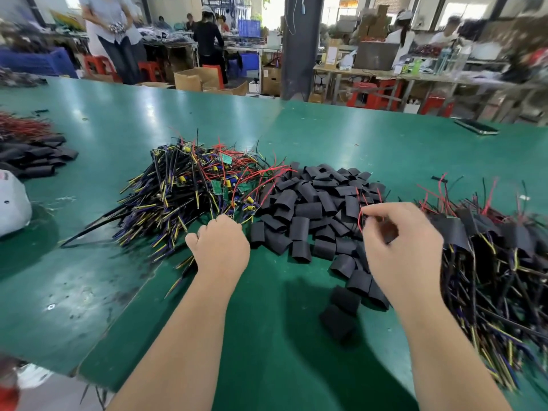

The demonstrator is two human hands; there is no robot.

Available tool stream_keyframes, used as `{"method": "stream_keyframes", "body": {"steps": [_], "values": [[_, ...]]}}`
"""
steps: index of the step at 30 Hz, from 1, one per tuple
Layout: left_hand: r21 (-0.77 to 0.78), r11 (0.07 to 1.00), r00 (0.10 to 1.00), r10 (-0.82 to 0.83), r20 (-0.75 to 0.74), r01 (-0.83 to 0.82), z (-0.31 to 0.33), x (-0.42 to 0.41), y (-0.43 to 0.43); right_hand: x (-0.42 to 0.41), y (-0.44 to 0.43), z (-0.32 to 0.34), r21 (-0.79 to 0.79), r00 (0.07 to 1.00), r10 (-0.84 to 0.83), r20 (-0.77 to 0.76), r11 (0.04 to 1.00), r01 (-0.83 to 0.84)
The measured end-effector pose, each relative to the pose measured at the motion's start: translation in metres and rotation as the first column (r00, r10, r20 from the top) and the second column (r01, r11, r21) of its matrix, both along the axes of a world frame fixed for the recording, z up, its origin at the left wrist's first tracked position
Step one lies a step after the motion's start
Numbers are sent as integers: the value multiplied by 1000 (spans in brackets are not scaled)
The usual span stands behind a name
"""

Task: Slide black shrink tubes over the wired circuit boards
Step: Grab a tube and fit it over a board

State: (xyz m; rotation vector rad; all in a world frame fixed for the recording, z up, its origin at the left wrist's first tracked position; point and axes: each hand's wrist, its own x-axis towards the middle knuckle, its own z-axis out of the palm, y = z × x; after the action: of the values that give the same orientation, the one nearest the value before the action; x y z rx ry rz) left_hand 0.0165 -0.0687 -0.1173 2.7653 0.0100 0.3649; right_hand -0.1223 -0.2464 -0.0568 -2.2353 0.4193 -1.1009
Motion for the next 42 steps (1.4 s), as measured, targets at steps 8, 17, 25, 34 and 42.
{"method": "stream_keyframes", "body": {"steps": [8, 17, 25, 34, 42], "values": [[-453, 868, 947, -55, 318, 202, 14, -16, 1, 10, 18, -14, 617, 889, 448, -90, 726, -304], [-450, 534, 697, -595, 401, 715, 16, -29, -13, 17, 12, -11, 861, 802, 324, 502, -98, -499], [-356, 540, 642, -696, 320, 763, 24, -41, -16, 19, 11, -20, 820, 826, 402, 394, 253, -514], [-116, 699, 691, -643, 331, 705, 31, -44, -17, 29, 16, -32, 743, 858, 499, 124, 526, -414], [-277, 793, 825, -441, 354, 543, 28, -37, -12, 32, 21, -60, -277, 746, 118, -655, 881, -383]]}}
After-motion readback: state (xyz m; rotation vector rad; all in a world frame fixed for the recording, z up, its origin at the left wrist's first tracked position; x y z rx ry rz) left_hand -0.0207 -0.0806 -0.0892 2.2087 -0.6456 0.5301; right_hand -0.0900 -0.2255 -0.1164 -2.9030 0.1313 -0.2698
